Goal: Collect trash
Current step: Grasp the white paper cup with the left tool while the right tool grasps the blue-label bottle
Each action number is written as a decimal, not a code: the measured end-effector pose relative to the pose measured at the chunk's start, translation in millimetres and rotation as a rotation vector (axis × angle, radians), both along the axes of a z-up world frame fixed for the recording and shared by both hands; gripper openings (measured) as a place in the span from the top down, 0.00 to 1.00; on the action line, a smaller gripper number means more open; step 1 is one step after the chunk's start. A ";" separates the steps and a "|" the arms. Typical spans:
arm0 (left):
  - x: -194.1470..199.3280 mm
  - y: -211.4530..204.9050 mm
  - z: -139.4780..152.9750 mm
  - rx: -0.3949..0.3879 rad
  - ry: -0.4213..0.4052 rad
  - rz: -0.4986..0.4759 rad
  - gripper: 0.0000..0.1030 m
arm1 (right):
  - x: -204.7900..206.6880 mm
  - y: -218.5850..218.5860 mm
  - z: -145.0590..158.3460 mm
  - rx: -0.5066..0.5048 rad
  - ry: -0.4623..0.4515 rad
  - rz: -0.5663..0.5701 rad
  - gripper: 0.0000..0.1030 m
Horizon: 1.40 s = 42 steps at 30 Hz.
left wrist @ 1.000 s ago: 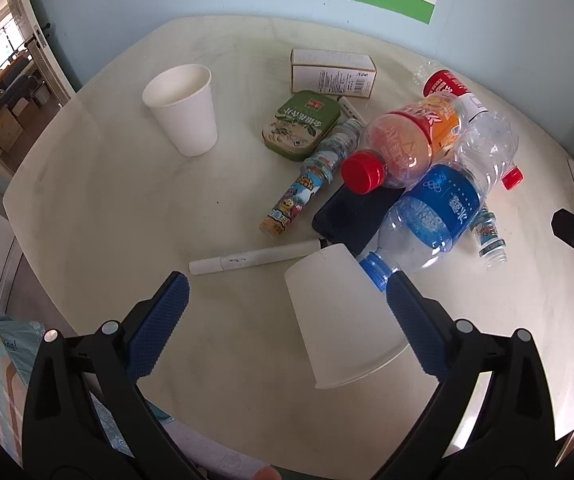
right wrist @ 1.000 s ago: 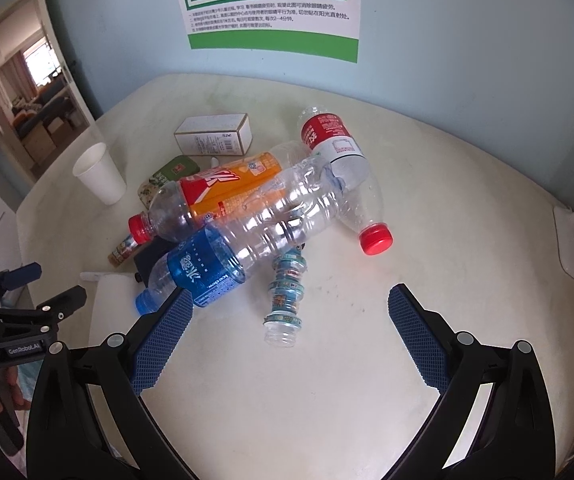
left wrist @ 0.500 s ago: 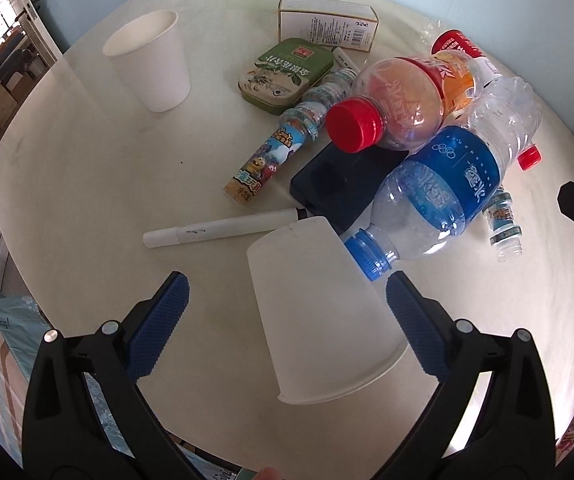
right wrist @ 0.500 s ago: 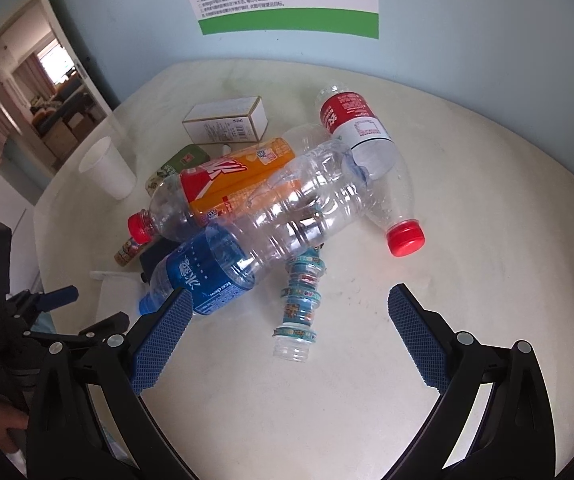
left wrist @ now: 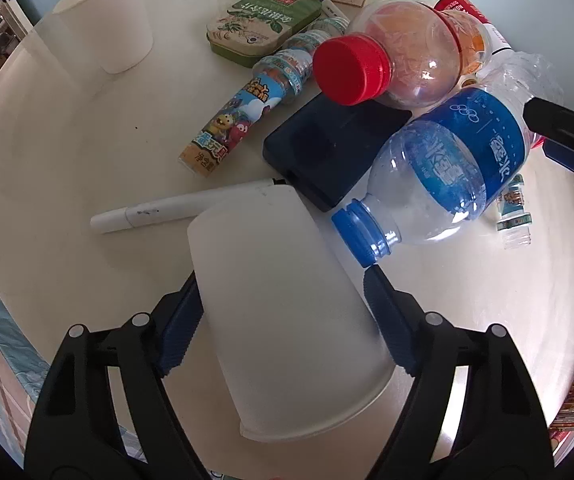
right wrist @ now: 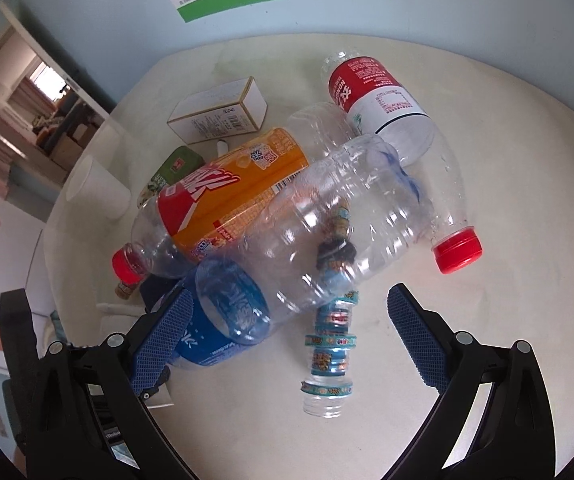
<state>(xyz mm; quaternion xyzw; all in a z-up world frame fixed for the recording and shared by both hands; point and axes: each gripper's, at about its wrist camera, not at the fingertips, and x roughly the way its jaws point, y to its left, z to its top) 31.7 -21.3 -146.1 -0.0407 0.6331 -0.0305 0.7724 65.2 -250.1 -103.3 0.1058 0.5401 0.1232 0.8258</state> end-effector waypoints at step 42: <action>3.8 45.1 49.8 -0.069 -0.178 -0.047 0.39 | 26.5 -5.9 28.8 0.197 0.026 -0.075 0.36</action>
